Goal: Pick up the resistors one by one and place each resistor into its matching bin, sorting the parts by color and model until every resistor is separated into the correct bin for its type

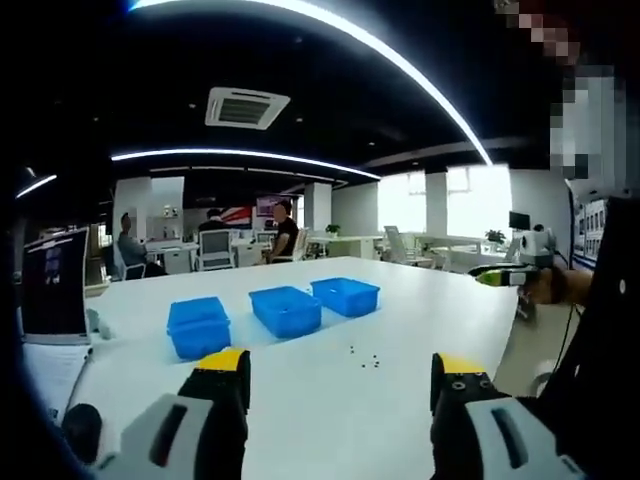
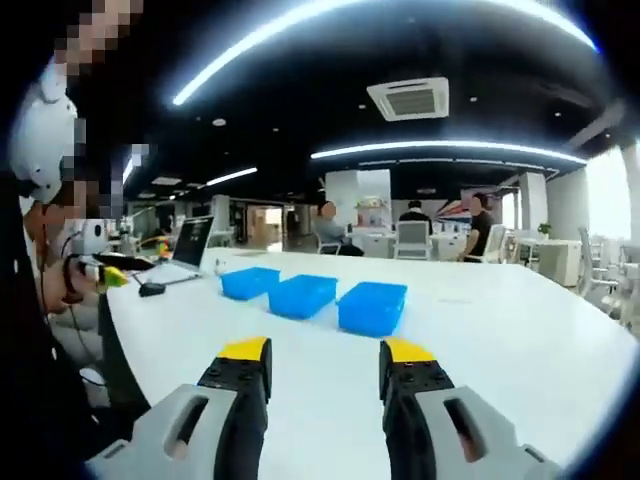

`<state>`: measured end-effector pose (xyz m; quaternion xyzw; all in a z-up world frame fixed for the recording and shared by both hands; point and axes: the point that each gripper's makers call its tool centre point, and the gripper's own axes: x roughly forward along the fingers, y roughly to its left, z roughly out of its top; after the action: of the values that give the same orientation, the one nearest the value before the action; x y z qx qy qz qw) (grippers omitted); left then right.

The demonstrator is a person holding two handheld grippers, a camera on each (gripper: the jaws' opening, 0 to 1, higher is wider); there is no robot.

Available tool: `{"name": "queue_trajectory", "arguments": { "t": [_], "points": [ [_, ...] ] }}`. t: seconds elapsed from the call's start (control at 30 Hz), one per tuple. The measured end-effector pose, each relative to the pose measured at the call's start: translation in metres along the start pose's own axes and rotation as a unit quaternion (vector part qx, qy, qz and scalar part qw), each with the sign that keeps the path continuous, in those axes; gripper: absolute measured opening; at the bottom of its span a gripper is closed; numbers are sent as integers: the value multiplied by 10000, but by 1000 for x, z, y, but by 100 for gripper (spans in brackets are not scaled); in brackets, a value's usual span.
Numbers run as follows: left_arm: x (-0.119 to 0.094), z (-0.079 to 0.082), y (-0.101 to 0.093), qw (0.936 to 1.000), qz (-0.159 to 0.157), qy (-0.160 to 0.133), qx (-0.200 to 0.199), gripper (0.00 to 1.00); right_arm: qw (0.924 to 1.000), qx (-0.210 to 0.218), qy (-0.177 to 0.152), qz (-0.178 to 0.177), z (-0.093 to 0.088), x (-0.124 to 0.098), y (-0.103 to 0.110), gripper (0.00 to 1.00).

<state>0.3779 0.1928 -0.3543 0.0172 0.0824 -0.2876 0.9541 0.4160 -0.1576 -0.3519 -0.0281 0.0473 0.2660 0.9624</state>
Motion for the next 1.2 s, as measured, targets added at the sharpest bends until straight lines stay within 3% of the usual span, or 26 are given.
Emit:
{"name": "queue_trajectory", "arguments": {
  "t": [0.17, 0.37, 0.67, 0.87, 1.1, 1.13, 1.2],
  "points": [
    [-5, -3, 3, 10000, 88, 7, -32, 74, 9997, -186, 80, 139, 4, -1, 9, 47],
    [-11, -9, 6, 9998, 181, 38, -13, 75, 9952, -520, 428, 710, 4, 12, 26, 46],
    [-21, -15, 7, 9997, 253, 9, -74, 75, 9713, -1247, 970, 1778, 14, 43, 54, 43],
    [-26, -19, 8, 9994, 329, 33, -79, 75, 9416, -1843, 1386, 2452, 19, 69, 67, 40],
    [-28, -27, 2, 9995, 246, 167, -74, 75, 8953, -2516, 1907, 3145, 17, 108, 87, 38],
    [-28, -27, 2, 9995, 239, 169, -76, 75, 8927, -2548, 1940, 3170, 16, 110, 88, 37],
    [-29, -28, 2, 9995, 238, 182, -77, 75, 8738, -2755, 2171, 3368, 8, 123, 95, 37]
  ]
}}
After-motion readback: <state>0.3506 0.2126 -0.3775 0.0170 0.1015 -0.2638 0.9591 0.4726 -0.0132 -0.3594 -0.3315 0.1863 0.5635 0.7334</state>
